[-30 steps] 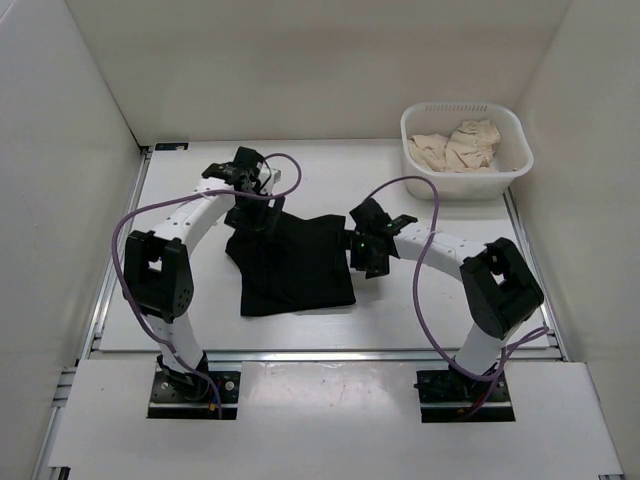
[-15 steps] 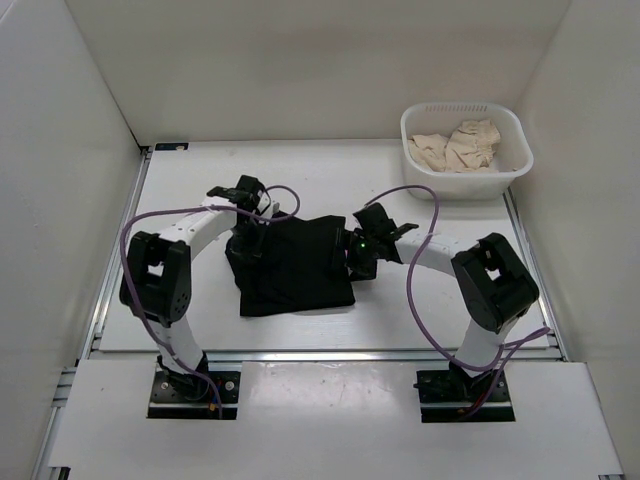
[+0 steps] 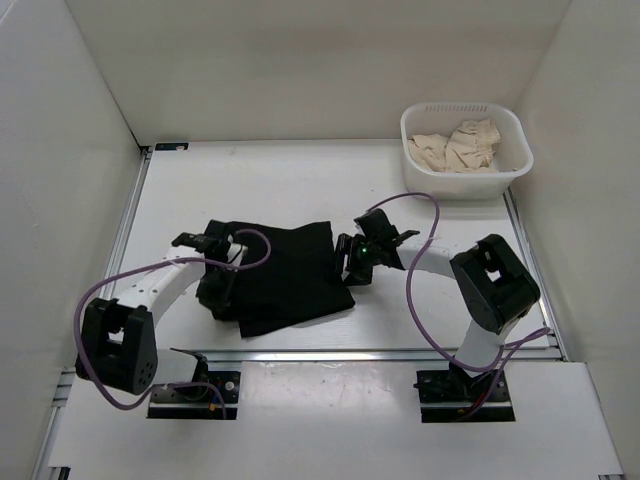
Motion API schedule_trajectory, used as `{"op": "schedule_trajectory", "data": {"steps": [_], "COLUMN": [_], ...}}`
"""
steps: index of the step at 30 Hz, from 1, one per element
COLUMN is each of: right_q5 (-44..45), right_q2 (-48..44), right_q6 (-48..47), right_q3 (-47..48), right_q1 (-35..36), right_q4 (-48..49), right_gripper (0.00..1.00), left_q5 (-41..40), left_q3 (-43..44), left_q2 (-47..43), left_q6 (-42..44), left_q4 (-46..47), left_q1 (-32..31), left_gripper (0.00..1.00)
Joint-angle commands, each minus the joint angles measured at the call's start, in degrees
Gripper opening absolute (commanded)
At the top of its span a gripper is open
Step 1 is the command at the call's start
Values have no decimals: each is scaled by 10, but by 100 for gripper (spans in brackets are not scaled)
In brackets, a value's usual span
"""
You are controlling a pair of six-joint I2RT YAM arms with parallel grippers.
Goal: Fold and stack the trousers
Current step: Fold the trousers
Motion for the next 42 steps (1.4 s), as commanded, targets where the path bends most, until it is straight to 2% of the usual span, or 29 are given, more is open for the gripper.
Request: {"op": "schedule_trajectory", "data": {"steps": [1,2,3,4,5,6,8,9,10,12,13,16,18,21,26,29,31,33,34,35,36,39,40,42], "right_q5": [17,23,23,28,28,28,28,28,28,46,52,52,29,17,-37,-69,-92,-98,-98,-98,-89,-25,29,73], "right_q2": [-4,-9,-9,-9,-9,-15,-21,-27,-27,-42,-42,-36,5,83,191,204,204,204,209,210,210,166,137,117], "right_q6": [21,21,27,33,33,33,28,21,-9,-49,-84,-106,-106,-73,-6,17,36,48,63,73,89,195,240,257], "right_q3": [-31,-31,-36,-42,-42,-42,-42,-35,-25,25,44,113,152,228,270,256,243,236,236,236,219,139,89,67], "right_q1": [2,2,2,2,2,-3,-3,-3,-3,-3,-9,-16,-30,-43,-54,-54,-54,-54,-54,-61,-61,-91,-97,-109], "right_q4": [-22,-22,-22,-27,-27,-27,-41,-50,-63,-115,-129,-133,-126,-126,-119,-97,-80,-61,-61,-41,-24,111,138,165], "right_gripper": [68,63,53,49,48,47,55,62,74,81,89,99,99,99,99,90,71,49,22,8,0,0,0,0], "left_q5": [-30,-30,-22,-14,4,13,19,19,19,26,32,68,97,98,70,30,10,4,-2,-10,-10,-3,-3,12], "left_q3": [-49,-65,-71,-72,-79,-85,-85,-85,-85,-53,-39,4,9,2,-51,-86,-99,-107,-107,-107,-107,-78,-70,-48], "left_q2": [-16,-16,-31,-38,-46,-56,-95,-110,-139,-165,-183,-189,-149,-76,-65,-75,-75,-75,-69,-69,-61,-36,-20,-3], "left_q6": [-1,-1,-1,-1,-1,-1,-1,-1,-1,-1,-1,-1,-1,-1,-1,-1,-1,-1,-1,-1,-1,-1,-1,-1], "left_q4": [24,31,31,36,30,23,6,-2,-9,-33,-33,-20,-12,2,41,55,71,83,90,97,102,109,114,114], "left_q1": [20,28,28,28,28,28,33,33,33,46,51,82,87,87,59,44,39,34,28,20,20,14,8,8], "left_gripper": [29,32,37,45,58,65,77,92,98,100,100,100,100,100,100,100,99,98,98,98,98,98,98,98]}}
